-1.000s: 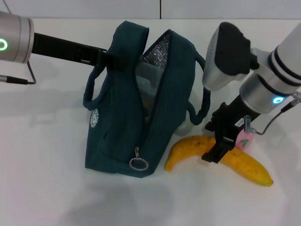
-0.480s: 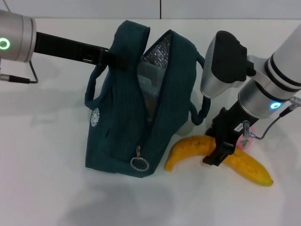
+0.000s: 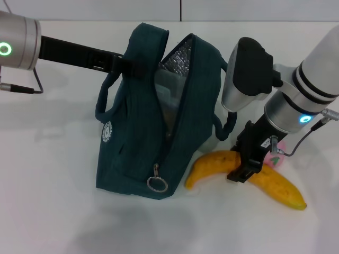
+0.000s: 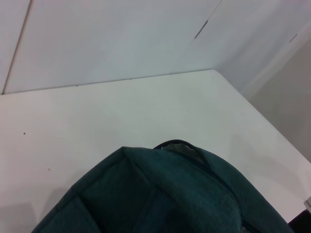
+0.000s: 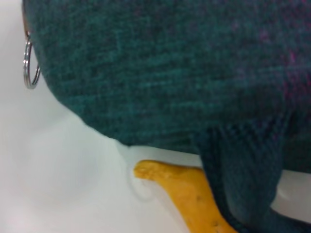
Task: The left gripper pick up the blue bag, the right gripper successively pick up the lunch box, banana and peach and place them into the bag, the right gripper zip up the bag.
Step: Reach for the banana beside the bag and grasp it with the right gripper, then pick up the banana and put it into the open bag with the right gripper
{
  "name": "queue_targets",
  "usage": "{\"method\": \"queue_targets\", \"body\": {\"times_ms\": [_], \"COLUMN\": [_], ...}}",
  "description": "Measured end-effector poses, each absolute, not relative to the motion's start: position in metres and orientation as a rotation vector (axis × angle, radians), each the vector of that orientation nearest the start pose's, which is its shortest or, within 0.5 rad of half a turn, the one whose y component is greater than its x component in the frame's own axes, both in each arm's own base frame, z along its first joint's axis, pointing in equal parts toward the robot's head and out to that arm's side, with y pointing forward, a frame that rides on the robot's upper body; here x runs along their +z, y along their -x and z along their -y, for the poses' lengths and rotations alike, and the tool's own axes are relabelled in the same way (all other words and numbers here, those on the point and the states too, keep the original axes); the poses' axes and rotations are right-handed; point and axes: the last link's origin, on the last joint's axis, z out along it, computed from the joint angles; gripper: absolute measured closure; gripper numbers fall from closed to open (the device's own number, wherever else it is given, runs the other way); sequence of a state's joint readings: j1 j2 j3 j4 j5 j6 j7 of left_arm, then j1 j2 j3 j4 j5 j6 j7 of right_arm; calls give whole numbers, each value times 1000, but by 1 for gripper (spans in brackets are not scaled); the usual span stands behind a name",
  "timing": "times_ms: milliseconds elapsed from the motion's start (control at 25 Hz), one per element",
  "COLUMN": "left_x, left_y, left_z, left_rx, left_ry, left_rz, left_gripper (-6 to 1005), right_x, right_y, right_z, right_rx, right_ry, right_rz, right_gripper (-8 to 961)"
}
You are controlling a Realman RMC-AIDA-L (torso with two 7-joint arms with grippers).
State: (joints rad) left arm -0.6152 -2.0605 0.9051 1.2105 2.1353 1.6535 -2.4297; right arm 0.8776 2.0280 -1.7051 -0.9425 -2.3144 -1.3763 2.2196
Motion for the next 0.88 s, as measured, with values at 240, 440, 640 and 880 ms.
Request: {"method": "queue_targets", "body": {"times_ms": [240,440,640,880], "left_x": [56,56,56,56], "left_y": [173,173,174,174], "left_z": [-366,-366,-366,-366], "left_rx": [-388,-388,-388,-388], "left_ry": [2659,2658,2656,2656], "left_rz": [1245,1245,1249,1250], "left_gripper": [949,949,949,950], "right_x": [-78,-77,-75,-61], "right_y": [-144,-143,-136,-141], "right_z": [-364,-363,-360,-352], "right_rx": [-675,-645,-554,-421], "right_ry": [2997,3005,3052,3135], "right_rz": [-283,-300,-356,-488], "right_gripper": [378,467,497,497]}}
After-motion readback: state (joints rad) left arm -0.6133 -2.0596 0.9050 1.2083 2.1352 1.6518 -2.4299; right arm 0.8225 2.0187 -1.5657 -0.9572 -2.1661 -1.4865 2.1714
